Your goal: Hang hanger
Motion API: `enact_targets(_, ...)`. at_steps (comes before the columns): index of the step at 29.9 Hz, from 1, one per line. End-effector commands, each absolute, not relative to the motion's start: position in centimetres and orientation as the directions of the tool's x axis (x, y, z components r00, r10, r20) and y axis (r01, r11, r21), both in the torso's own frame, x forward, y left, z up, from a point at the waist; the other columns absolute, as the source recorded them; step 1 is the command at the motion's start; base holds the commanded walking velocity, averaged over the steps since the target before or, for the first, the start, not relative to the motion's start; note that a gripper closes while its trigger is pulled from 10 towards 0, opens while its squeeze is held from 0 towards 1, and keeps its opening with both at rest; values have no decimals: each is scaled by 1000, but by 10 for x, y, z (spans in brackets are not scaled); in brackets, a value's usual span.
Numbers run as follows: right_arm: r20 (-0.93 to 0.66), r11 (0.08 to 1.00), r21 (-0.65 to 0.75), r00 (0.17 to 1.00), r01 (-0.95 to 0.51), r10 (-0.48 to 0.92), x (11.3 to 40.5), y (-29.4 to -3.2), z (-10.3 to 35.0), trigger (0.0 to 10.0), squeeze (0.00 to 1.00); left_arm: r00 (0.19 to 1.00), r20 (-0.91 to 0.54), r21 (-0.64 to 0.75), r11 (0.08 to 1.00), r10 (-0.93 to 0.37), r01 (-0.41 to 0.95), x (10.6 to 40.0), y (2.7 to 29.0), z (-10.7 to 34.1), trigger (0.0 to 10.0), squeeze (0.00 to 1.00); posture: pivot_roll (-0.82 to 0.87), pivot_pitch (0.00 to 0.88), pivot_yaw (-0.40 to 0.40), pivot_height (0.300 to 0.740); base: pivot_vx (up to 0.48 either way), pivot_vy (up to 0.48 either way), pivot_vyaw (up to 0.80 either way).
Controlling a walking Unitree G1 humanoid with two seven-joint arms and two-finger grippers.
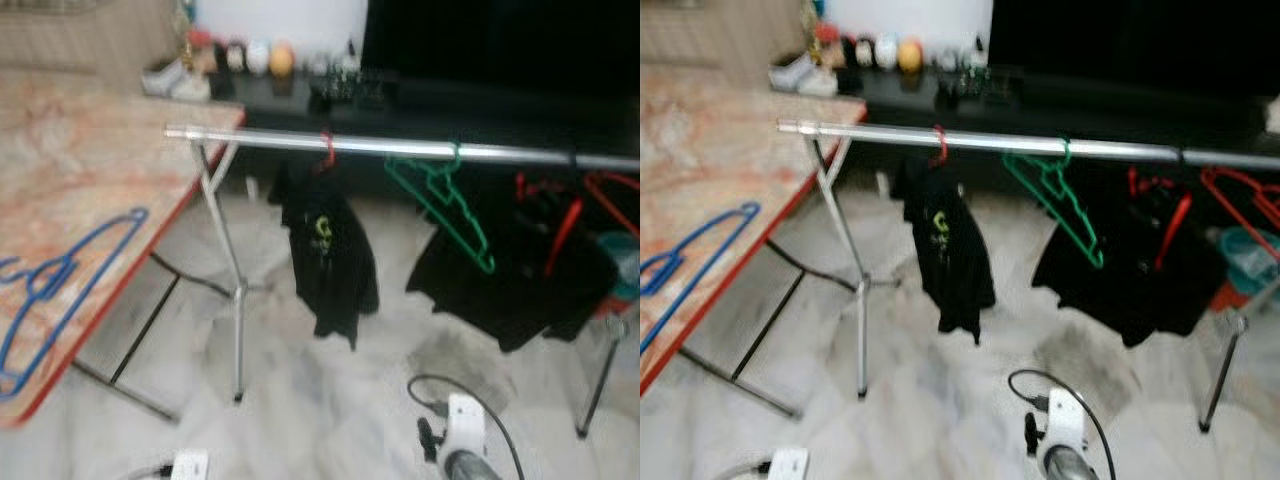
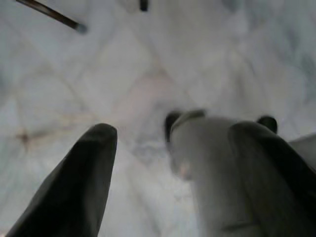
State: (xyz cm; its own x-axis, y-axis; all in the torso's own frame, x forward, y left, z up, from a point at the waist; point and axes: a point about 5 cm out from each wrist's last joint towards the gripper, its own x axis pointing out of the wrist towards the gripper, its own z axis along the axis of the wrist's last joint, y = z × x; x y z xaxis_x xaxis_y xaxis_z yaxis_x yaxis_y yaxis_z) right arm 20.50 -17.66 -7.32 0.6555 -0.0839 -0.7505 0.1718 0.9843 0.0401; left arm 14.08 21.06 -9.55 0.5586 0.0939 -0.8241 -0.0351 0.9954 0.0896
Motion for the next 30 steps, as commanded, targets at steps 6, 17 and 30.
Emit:
enact_targets(6, -732, 991, 49, 680, 127, -51, 209, -167, -71, 10000, 0, 507, -852, 114, 992, 129, -61, 118, 233, -98, 10000, 0, -6, 76, -34, 740, 311, 0, 400)
enact_targets(17, -714, 985, 66, 698, 160, -66, 210, -167, -70, 10000, 0, 517, -848, 107, 993, 118, -52, 123, 229, -98, 10000, 0, -13, 82, -32, 740, 306, 0, 73)
enact_targets(30, -722, 986, 69, 690, 151, -55, 209, -168, -71, 10000, 0, 518, -851, 80, 996, 86, -34, 130, 201, -102, 10000, 0, -13, 82, -38, 740, 19, 0, 0)
